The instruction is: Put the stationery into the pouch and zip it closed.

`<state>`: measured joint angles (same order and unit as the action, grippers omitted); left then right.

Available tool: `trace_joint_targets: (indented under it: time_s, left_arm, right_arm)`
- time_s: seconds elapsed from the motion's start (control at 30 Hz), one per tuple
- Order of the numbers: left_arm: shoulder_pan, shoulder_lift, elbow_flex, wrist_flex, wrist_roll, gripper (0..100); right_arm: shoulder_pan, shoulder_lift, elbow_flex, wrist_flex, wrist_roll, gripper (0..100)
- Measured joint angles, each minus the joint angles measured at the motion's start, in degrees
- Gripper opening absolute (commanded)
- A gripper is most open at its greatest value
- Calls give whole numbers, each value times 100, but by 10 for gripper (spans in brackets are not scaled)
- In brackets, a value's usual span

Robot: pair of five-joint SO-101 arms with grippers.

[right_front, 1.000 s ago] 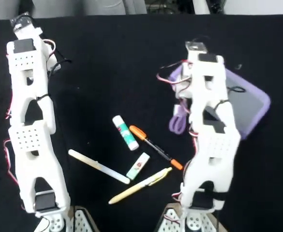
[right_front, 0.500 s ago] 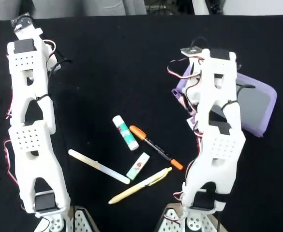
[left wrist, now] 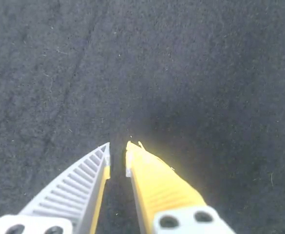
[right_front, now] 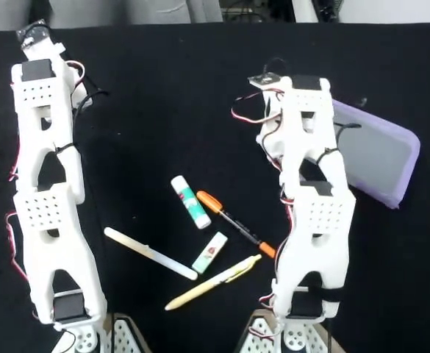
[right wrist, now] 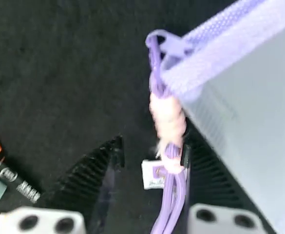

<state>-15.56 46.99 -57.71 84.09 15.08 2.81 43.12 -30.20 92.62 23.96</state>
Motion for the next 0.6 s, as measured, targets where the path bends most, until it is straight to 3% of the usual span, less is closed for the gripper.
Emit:
trace_joint_targets:
  time_s: [0.4,0.57,0.6]
  left_arm:
    - [0,0,0,0,0,65]
    - [0,0,0,0,0,65]
    - [0,0,0,0,0,65]
  right_arm:
    - [-9,9,0,-695,466,180]
    - [0,325,-26,-870,501,7]
    - [18,378,-79,-905,510,15]
